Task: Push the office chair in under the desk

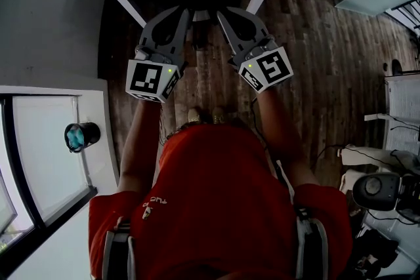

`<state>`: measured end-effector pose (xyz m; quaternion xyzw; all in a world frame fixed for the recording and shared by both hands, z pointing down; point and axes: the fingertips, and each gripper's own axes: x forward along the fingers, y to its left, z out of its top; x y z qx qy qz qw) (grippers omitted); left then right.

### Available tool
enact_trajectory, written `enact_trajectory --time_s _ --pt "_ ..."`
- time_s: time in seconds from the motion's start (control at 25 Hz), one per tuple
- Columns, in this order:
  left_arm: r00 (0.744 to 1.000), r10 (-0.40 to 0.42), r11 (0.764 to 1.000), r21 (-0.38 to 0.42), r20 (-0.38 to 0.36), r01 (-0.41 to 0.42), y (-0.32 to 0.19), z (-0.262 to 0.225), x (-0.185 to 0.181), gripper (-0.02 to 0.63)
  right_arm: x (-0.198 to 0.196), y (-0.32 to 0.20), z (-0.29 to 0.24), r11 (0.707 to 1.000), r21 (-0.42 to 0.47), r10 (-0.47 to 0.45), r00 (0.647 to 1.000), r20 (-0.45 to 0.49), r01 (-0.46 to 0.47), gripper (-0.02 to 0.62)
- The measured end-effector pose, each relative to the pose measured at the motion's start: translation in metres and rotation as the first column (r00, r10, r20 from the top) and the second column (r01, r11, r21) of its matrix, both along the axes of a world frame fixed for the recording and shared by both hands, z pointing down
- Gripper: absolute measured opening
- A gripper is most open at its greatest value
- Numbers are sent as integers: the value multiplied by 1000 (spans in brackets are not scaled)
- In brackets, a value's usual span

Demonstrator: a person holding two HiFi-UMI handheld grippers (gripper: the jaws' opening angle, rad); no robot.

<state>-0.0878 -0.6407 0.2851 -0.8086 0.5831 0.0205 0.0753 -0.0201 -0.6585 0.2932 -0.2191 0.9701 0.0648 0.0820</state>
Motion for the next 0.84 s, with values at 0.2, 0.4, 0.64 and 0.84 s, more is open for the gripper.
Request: enact_trajectory --time_s 0.2,0.4,0.64,0.84 --pt "1000 -5 1000 -2 -1 5 1 3 -2 9 -3 1 5 1000 -1 -9 1000 -10 9 25" --pt "1000 -8 1000 -4 -7 8 0 4 -4 9 -3 1 5 1000 2 -14 1000 -7 14 25" --pt "1000 -11 1000 -4 -12 11 -1 4 -6 9 -4 -1 6 1000 1 -13 1000 -11 13 25" --pt "1000 -7 1000 -7 -5 7 -3 6 -7 9 -5 -4 8 1000 1 -11 1000 -14 11 25"
